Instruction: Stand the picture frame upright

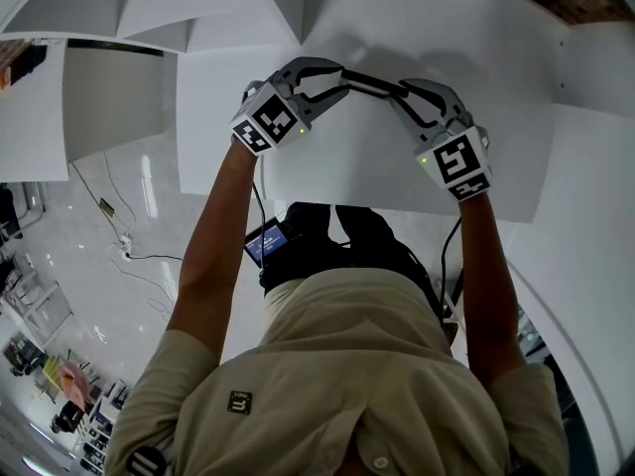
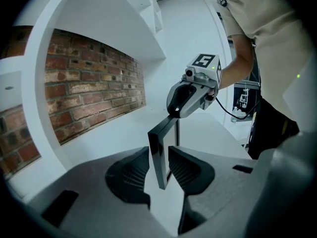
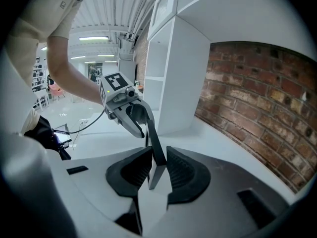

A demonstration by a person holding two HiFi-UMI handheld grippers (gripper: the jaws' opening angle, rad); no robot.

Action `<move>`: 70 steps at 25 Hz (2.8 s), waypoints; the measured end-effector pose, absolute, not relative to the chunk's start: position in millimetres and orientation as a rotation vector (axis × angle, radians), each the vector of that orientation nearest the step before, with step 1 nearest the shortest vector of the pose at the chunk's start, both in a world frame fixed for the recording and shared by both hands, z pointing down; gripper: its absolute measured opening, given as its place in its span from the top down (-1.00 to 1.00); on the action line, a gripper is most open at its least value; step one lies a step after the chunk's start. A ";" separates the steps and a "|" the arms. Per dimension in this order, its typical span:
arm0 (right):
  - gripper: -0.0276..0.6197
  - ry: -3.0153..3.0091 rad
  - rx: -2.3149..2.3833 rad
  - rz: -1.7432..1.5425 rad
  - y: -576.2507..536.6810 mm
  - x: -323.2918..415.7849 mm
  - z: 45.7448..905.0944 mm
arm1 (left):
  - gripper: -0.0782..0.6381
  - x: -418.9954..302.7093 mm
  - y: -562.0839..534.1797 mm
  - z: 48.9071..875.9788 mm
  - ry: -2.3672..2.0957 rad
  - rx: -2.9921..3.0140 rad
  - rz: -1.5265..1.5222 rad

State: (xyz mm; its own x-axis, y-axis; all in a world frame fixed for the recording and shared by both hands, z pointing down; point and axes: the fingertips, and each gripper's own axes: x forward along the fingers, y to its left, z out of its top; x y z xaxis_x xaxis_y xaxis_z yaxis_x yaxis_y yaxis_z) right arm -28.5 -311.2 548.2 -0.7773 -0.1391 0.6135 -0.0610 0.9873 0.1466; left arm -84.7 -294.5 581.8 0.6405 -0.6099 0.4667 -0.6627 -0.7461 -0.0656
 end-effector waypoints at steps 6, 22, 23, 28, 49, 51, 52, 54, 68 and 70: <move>0.64 -2.460 0.135 -0.158 -309.1 -24.6 549.2 | 0.49 -83.8 -290.8 579.2 -1.074 2.748 0.730; 0.60 -2.450 0.133 -0.163 -304.8 -22.0 549.9 | 0.49 -87.7 -284.3 575.9 -1.099 2.740 0.746; 0.60 -2.451 0.134 -0.163 -303.8 -22.5 549.6 | 0.49 -88.8 -283.3 575.6 -1.102 2.739 0.745; 0.58 -2.455 0.141 -0.167 -305.7 -20.1 547.8 | 0.49 -88.4 -283.9 574.0 -1.110 2.737 0.750; 0.53 -2.561 0.207 -0.170 -303.6 -2.2 504.8 | 0.49 -95.5 -252.8 513.0 -1.290 2.702 0.755; 0.53 -2.586 0.225 -0.169 -301.6 -0.5 490.0 | 0.49 -97.6 -243.8 497.7 -1.329 2.695 0.776; 0.54 -2.599 0.233 -0.170 -299.6 -0.3 482.0 | 0.49 -99.6 -238.7 489.6 -1.353 2.690 0.783; 0.62 -2.628 0.246 -0.174 -294.0 0.5 465.5 | 0.49 -104.1 -227.9 473.6 -1.403 2.676 0.787; 0.90 -2.764 0.296 -0.131 -184.7 -20.8 340.8 | 0.76 -136.0 -115.6 344.5 -1.619 2.645 0.469; 0.90 -2.772 0.330 -0.142 -159.8 -20.8 322.5 | 0.76 -135.2 -91.7 328.3 -1.605 2.681 0.452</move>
State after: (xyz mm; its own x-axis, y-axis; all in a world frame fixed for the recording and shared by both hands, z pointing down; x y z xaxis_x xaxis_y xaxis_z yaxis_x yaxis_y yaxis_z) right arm -20.8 -159.8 322.5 -0.9134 -0.2444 0.3254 -0.2099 0.9680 0.1379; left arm -135.2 -91.7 328.3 0.4421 -0.8657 0.2349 -0.8611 -0.4829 -0.1592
